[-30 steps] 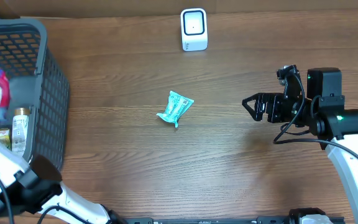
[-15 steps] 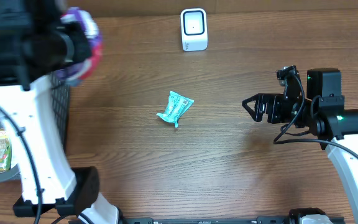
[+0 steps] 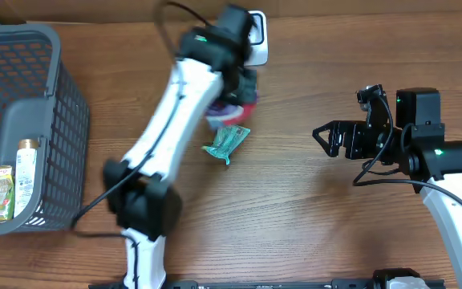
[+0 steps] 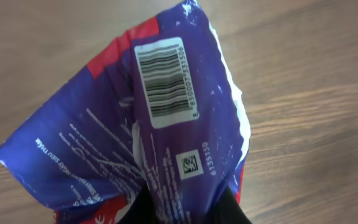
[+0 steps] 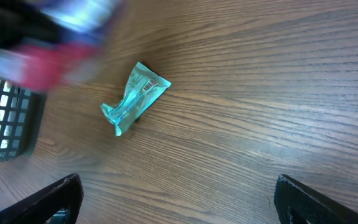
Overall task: Scan the item barcode
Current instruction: 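Carry the purple packet out and set it right of the snack bag, then reach the left gripper into the basket and grasp the white tube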
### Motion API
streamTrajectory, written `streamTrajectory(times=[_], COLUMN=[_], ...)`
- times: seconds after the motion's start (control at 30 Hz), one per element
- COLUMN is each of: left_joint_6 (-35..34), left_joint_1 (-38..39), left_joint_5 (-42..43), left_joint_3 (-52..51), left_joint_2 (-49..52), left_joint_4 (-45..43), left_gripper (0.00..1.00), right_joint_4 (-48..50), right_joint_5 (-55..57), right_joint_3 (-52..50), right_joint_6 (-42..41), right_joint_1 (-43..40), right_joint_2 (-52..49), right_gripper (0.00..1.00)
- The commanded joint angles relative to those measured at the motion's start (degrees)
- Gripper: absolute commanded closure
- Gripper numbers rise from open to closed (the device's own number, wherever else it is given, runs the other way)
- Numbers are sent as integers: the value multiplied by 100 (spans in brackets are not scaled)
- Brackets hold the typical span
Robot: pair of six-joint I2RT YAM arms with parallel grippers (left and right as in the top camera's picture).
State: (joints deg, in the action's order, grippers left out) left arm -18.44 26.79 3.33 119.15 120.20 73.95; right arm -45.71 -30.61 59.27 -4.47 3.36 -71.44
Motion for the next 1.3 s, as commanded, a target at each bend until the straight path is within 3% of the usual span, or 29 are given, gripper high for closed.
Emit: streamTrajectory(times=[0.0, 0.2, 0.23, 0.33, 0.37, 0.4, 0.5, 0.7, 0.8, 1.07, 1.27], left_joint_6=[-413, -605, -605, -605, -605, -603, -599, -531, -9, -127, -308], left_joint_1=[310, 654, 680, 710, 680, 645, 422, -479, -1080, -2782, -4197], left_joint_5=[345, 684, 684, 658, 640, 599, 236, -426, -17, 42, -149], left_joint_3=[-190, -190, -190, -74, 59, 184, 1069, 3805, 4741, 4708, 3314], left_joint_2=[378, 949, 949, 929, 922, 920, 901, 901, 769, -389, -1419], left_joint_4=[-299, -675, -697, -621, -509, -404, 328, 2070, 2286, 2286, 2286], left_gripper=[96, 92, 79, 27, 18, 14, 12, 12, 11, 12, 11], right_joint_4=[33, 15, 15, 17, 17, 17, 17, 24, 31, 17, 15], right_joint_5=[15, 17, 39, 118, 120, 120, 120, 120, 118, 120, 120], right_joint_3=[114, 114, 111, 111, 111, 111, 114, 111, 114, 111, 111], right_joint_6=[4, 4, 4, 4, 4, 2, 2, 2, 4, 2, 2], right_joint_1=[-37, -37, -39, -37, -37, -37, -37, -37, -37, -37, -37], right_joint_2=[0, 0, 0, 0, 0, 0, 0, 0, 0, 0, 0], right_gripper=[1, 1, 1, 1, 1, 1, 1, 0, 0, 0, 0])
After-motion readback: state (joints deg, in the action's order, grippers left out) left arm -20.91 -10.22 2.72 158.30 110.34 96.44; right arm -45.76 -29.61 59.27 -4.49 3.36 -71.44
